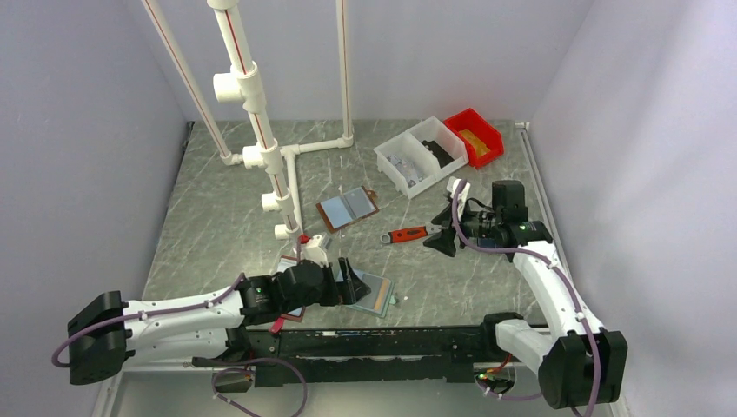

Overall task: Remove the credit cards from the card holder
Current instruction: Remove the credit card from the card holder.

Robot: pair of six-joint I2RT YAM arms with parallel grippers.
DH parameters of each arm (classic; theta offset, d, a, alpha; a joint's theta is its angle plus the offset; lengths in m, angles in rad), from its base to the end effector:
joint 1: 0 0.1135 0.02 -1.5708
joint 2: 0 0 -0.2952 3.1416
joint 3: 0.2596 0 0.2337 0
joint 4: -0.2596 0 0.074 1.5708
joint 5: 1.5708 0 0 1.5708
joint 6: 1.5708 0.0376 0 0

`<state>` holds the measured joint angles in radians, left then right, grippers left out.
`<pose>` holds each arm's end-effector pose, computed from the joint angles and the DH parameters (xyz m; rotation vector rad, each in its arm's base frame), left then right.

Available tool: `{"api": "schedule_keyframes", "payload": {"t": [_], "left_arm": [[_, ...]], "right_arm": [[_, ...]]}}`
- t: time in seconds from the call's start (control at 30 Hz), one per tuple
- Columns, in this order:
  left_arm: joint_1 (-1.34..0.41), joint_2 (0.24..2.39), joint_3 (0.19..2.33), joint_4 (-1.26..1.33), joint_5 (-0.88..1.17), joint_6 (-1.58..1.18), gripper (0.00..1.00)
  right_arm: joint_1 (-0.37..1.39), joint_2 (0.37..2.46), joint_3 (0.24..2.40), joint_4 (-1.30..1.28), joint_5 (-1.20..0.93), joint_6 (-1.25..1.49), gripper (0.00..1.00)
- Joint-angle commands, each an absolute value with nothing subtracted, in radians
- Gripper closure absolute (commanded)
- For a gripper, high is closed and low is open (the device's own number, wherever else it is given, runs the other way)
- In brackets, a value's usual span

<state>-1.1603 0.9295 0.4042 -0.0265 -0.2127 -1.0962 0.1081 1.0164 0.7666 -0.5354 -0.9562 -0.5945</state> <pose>0.0724 -0.1465 0.2306 -0.0638 2.3174 -1.0626 0.1617 0.0484 0.2991 -1.1157 1.7686 0.8243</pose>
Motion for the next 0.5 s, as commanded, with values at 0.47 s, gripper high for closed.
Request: {"api": "schedule_keyframes", "payload": {"t": [0.47], "left_arm": [[-1.158,0.96,0.453,-0.031,-0.129,-0.942,0.01]], "right_arm": [[0.028,1.013,0.712,-0.437,-1.061,-0.624,0.27]]}}
